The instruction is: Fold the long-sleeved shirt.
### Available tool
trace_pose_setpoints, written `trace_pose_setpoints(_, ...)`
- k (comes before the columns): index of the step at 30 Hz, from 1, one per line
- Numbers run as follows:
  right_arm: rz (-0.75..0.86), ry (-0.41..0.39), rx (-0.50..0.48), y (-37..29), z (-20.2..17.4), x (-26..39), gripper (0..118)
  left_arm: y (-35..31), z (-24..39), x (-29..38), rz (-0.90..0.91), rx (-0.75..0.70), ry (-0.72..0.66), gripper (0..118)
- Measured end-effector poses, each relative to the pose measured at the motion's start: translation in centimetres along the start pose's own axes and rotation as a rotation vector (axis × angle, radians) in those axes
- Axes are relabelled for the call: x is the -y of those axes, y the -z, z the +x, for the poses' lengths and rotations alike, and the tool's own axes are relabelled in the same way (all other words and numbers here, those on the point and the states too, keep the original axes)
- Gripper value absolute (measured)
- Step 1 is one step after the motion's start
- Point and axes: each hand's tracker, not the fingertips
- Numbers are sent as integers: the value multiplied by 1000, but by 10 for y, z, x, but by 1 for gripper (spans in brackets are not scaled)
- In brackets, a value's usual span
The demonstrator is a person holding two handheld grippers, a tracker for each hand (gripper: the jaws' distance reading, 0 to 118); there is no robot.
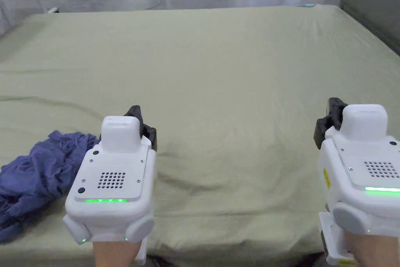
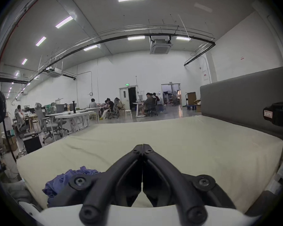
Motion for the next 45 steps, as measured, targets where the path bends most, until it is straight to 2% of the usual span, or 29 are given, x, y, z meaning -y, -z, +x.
trace_pose_setpoints(4, -4, -5, -14, 5, -13, -3, 0, -2, -12, -1, 5, -32, -3, 0)
trace_pose_setpoints(7, 2, 4, -79, 13, -36, -8, 0, -7, -32, -2, 10, -108, -6, 0)
trace_pose_setpoints(14, 49, 6, -350, 21, -135, -22, 0, -36, -90, -4, -23, -358, -12, 0)
trace_pose_setpoints(18, 58, 5, -486, 10, -185, -21, 0, -49, -108, -10, -22, -416, 35, 0)
trace_pose_setpoints(20, 56, 0, -513, 7, -200, -21, 0, -52, -114, -12, -28, -422, 33, 0)
trace_pose_setpoints(23, 53, -9, -532, 4, -203, -19, 0, -47, -119, -13, -75, -422, -2, 0)
trace_pose_setpoints(25, 55, -11, -536, 3, -197, -18, 0, -34, -126, -12, -186, -406, -20, 1)
trace_pose_setpoints(26, 55, -10, -536, 4, -197, -18, 0, -19, -133, -12, -259, -417, -37, 20)
trace_pose_setpoints(27, 52, -8, -533, 4, -196, -18, 0, -6, -141, -11, -347, -402, -94, 47)
trace_pose_setpoints(29, 43, -1, -534, 6, -192, -16, 0, 22, -164, -3, -507, -370, -260, 111)
trace_pose_setpoints(30, 37, 0, -531, 7, -191, -15, 0, 35, -175, 3, -584, -353, -353, 116)
trace_pose_setpoints(32, 29, -1, -529, 10, -192, -11, 0, 62, -198, 15, -610, -340, -407, 116)
trace_pose_setpoints(36, 2, -13, -536, 16, -194, -3, 0, 121, -230, 43, -775, -389, -301, 115)
trace_pose_setpoints(37, -4, -19, -536, 17, -195, -1, 0, 132, -235, 49, -812, -386, -313, 115)
trace_pose_setpoints(40, -27, -37, -529, 25, -198, 5, 0, 161, -238, 71, -940, -340, -279, 105)
trace_pose_setpoints(41, -34, -39, -529, 26, -198, 5, 0, 165, -237, 79, -972, -336, -263, 96)
trace_pose_setpoints(42, -38, -40, -533, 28, -197, 6, 0, 168, -234, 85, -1000, -341, -262, 82)
trace_pose_setpoints(44, -43, -48, -532, 31, -198, 9, 0, 171, -234, 96, -1066, -315, -289, 41)
trace_pose_setpoints(45, -46, -55, -529, 32, -198, 9, 0, 171, -233, 99, -1095, -335, -286, 37)
